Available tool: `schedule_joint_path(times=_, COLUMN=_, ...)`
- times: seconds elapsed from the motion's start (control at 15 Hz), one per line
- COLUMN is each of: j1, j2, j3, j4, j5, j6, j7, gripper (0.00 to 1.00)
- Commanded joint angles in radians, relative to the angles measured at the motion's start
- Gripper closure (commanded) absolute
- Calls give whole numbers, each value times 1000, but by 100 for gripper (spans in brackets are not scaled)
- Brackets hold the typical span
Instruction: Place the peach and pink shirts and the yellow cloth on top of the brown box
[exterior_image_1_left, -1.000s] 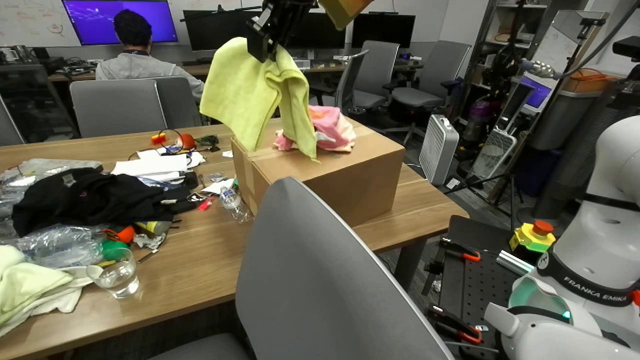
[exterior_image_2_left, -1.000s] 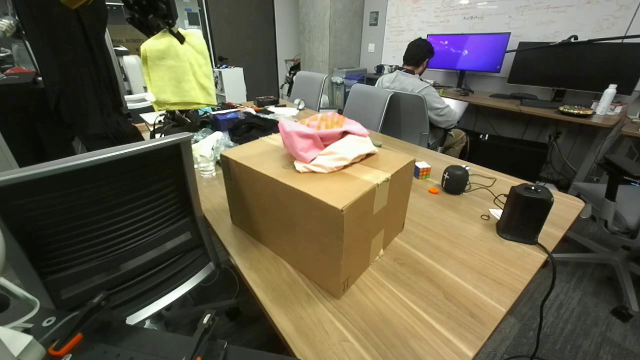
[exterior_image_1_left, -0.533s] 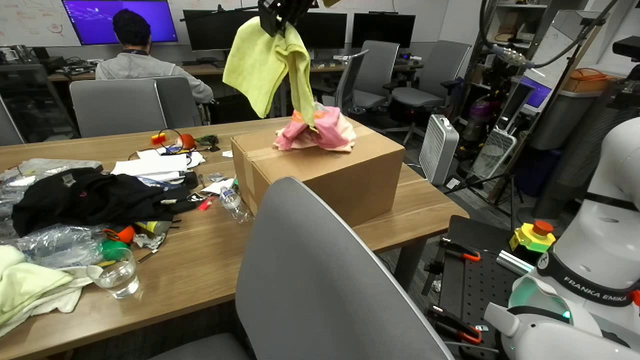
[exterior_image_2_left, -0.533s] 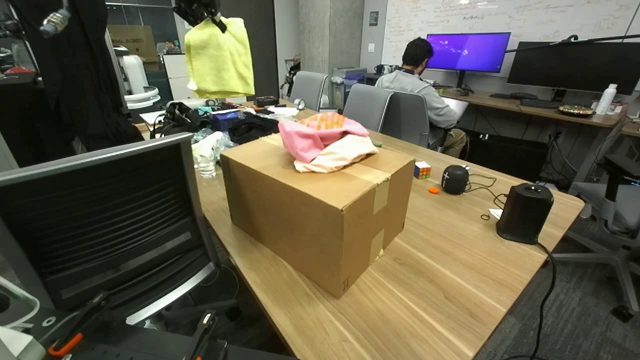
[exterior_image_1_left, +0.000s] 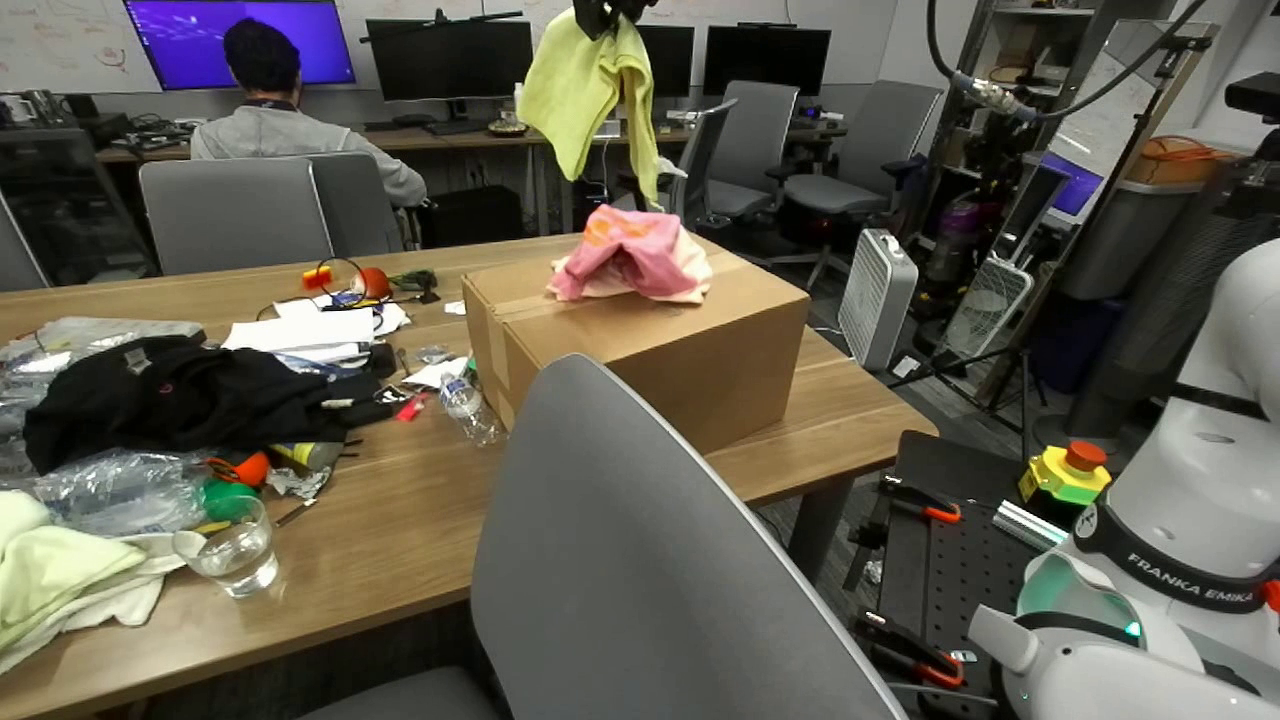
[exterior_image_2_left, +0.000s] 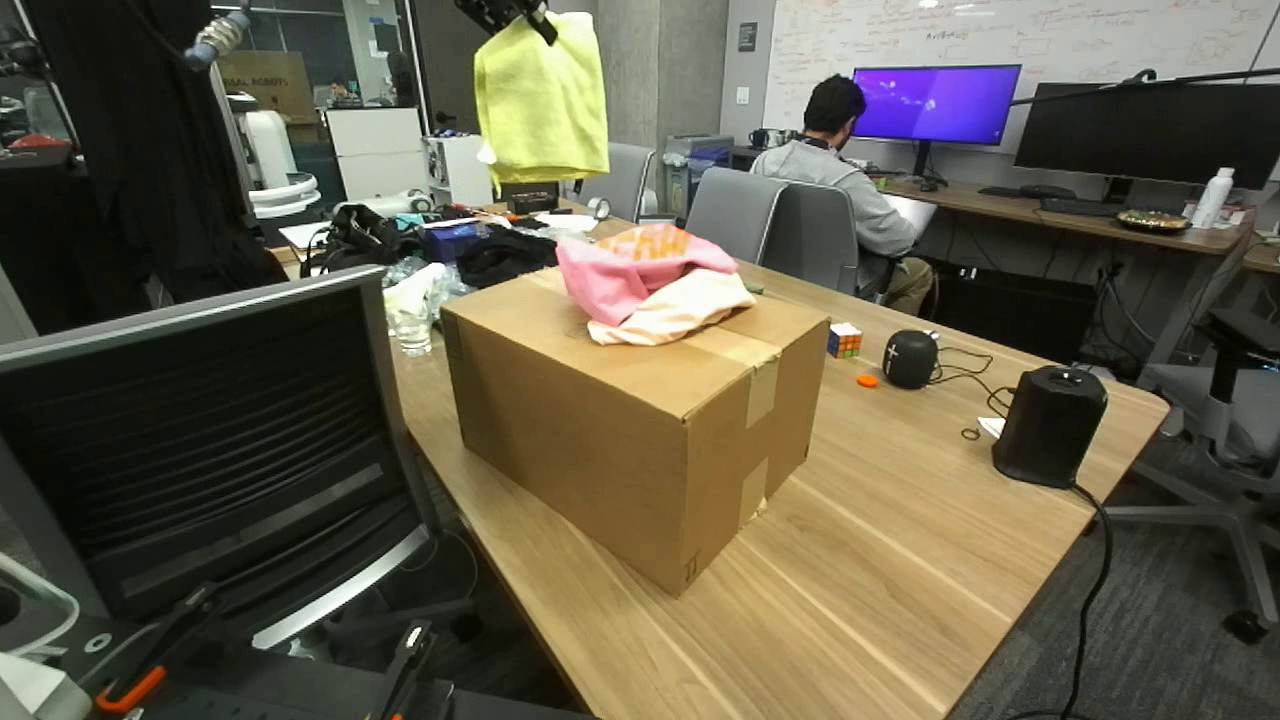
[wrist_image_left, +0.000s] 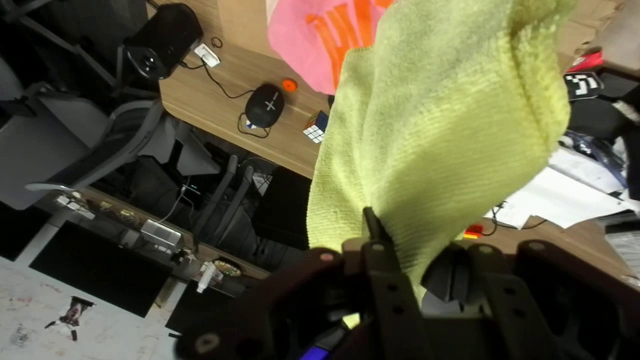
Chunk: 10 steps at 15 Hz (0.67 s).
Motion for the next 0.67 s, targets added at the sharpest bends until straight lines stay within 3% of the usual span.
schedule_joint_path(times=0.0, j1=-20, j2=11, j3=-37, j4=42, j5=-34, j6=-21, j7=29, gripper=93)
schedule_joint_path(times=0.33, j1=-43, j2=7, j3=-75, j4=54, j5=-40, j6=-32, j7=33, gripper=93)
schedule_joint_path(times=0.4, j1=-45, j2=5, j3=-79, j4=54, j5=-40, j6=-34, j7=28, gripper=66)
schedule_joint_path(times=0.47, j1=-46, j2=5, j3=-81, j4=54, j5=-42, j6=-33, j7=28, gripper=65)
schedule_joint_path(times=0.6, j1=-45, j2=0, j3=-85, j4=50, j5=-34, j6=-33, j7=17, gripper=51)
